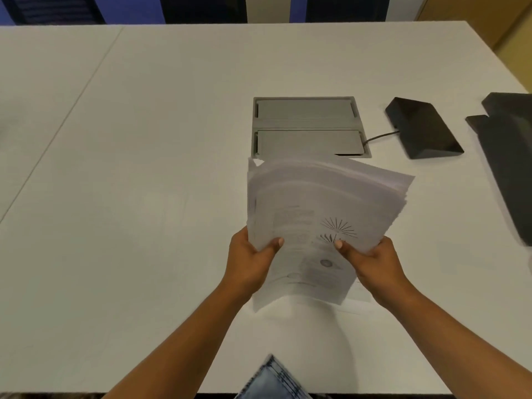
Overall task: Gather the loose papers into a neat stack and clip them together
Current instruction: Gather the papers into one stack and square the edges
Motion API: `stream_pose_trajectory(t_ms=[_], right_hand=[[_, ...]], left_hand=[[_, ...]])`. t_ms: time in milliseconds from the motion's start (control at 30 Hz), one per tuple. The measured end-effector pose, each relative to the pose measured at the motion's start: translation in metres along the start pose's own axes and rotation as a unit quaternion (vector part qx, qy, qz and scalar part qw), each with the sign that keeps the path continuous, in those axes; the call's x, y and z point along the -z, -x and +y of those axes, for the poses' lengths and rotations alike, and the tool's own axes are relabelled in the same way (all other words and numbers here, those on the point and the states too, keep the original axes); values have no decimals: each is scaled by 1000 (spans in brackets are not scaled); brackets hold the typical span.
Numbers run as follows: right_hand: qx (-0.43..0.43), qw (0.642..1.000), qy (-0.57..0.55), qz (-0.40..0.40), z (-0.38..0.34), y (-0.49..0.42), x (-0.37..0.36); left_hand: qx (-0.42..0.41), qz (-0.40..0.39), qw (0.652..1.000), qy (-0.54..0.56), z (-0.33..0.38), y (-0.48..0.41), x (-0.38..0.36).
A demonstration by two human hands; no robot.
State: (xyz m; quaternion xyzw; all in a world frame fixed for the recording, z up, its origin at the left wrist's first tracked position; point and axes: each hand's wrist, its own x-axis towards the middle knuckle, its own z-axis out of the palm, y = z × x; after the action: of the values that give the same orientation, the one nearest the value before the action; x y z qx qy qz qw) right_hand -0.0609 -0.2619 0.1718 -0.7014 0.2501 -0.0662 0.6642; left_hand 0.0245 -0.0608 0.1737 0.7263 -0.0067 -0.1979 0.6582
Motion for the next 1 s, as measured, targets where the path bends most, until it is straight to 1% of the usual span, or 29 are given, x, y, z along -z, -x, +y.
stream_pose_trajectory(t_ms=[100,233,367,433,533,600,667,767,867,933,1000], right_hand=[[-7,1000,-2,-3,2,-1,-1],[-9,1000,15,-19,8,2,-2],[20,1000,22,-5,15,4,2],[18,999,26,-5,17,5,2],[-5,998,47,-47,24,5,1],[-17,993,81,-84,28,3,1],[-17,990,98,-97,30,0,0],[-2,991,106,-82,30,-5,0],[3,995,90,-53,26,-7,-3],[-18,998,46,-26,24,-8,-5],[-49,999,0,-19,25,-9,-7]], left_hand=[[1,-7,1000,17,-2,-1,0],[-9,8,1000,18,-10,4,4],[-78,9,997,13,-10,12,8],[-88,3,996,3,-11,12,9],[-61,11,998,-10,-23,10,10],[-24,29,999,4,-30,7,11],[4,51,998,22,-32,4,14],[9,68,997,39,-28,-2,22],[20,57,995,74,-20,-6,29],[48,20,995,82,-20,-6,33],[81,-26,994,70,-23,-4,35]])
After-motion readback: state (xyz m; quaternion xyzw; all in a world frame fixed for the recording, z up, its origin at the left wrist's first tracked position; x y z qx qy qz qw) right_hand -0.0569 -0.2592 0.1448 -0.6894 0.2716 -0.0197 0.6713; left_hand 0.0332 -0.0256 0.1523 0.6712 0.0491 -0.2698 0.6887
